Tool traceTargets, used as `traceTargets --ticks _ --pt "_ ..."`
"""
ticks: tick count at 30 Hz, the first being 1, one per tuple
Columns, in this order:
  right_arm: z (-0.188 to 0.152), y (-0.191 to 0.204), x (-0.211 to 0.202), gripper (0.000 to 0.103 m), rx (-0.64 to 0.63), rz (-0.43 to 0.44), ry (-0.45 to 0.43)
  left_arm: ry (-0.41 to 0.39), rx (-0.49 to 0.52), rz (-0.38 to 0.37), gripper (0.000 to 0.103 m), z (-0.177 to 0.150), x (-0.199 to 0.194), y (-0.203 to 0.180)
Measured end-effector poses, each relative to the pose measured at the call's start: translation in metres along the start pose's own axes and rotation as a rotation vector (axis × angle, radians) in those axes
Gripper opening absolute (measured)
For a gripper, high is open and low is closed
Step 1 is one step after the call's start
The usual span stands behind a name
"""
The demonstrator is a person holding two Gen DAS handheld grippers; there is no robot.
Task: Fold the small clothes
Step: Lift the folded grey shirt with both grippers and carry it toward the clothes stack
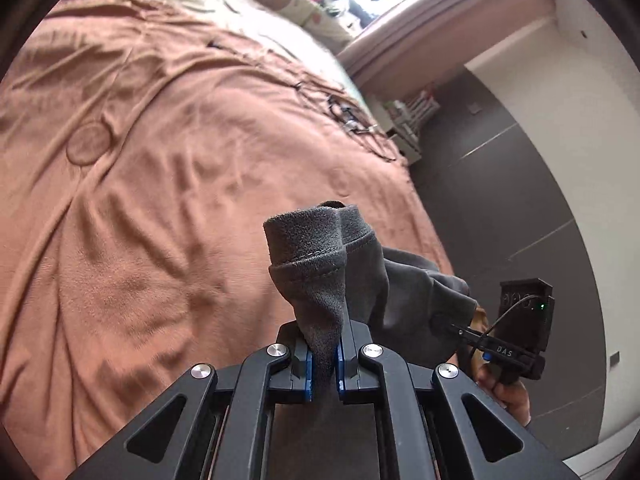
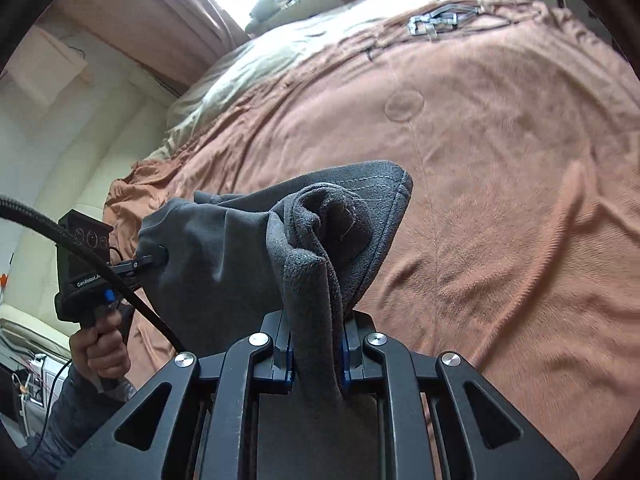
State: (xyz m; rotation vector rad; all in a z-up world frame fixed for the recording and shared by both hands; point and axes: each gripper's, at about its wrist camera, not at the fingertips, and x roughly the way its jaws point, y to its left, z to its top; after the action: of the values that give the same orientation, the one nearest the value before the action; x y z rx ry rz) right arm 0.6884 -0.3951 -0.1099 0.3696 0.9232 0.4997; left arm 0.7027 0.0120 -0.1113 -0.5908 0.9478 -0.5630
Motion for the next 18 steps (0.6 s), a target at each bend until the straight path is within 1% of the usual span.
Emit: traceTargets --ticks 5,11,18 --pt "-0.016 0.025 -0.039 0.012 -0.030 -0.005 -0.055 -0.028 0.026 -0.039 0.008 -0.007 -0.026 -0.025" --pt "-0.044 0.046 -0.103 0.012 -0.065 -0.012 -0.135 -0.068 0.080 -0.100 0.008 -0.019 -0.065 -0.066" --pt "-0.082 0.074 -0.182 0.012 -0.109 -0.019 -0.239 -0.110 0.150 -0.154 0.008 -0.034 -0.109 -0.115"
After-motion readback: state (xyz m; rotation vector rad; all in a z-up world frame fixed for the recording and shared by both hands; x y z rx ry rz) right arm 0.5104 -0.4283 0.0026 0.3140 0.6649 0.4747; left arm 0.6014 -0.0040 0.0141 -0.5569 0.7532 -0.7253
